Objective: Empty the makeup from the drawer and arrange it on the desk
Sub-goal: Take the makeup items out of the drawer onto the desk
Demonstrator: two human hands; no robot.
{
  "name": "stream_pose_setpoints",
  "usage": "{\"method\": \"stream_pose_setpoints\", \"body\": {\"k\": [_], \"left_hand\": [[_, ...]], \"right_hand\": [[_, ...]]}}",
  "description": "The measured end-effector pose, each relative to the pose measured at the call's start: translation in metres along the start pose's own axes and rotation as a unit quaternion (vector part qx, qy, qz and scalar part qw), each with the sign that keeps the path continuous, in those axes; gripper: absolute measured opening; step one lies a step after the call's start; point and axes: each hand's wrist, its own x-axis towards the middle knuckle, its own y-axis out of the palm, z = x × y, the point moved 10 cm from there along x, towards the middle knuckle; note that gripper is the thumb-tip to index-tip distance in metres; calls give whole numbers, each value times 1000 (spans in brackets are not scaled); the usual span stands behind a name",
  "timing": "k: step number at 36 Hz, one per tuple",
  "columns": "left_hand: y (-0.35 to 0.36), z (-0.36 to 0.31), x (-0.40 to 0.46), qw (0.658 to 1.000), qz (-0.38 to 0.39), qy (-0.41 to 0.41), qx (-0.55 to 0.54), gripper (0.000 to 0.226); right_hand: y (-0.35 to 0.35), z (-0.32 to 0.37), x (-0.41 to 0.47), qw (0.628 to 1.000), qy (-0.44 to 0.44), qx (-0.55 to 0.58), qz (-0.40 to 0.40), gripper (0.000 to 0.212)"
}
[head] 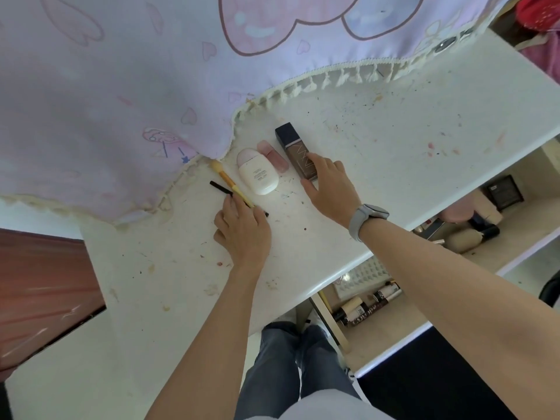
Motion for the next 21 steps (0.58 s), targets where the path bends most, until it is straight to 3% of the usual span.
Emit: {"method": "stream_pose_setpoints", "body": {"k": [8,14,21], "left_hand": [[17,-2,14,993,52,74,73,59],[11,-2,19,990,53,129,28,58],[-13,-18,-46,975,5,207,-77,49]], "right_hand": [[2,-1,-17,999,-11,-39,-9,54],[4,-1,-31,999,-4,-38,-1,57],[-30,-27,-106,993,8,68,-97,42]]}}
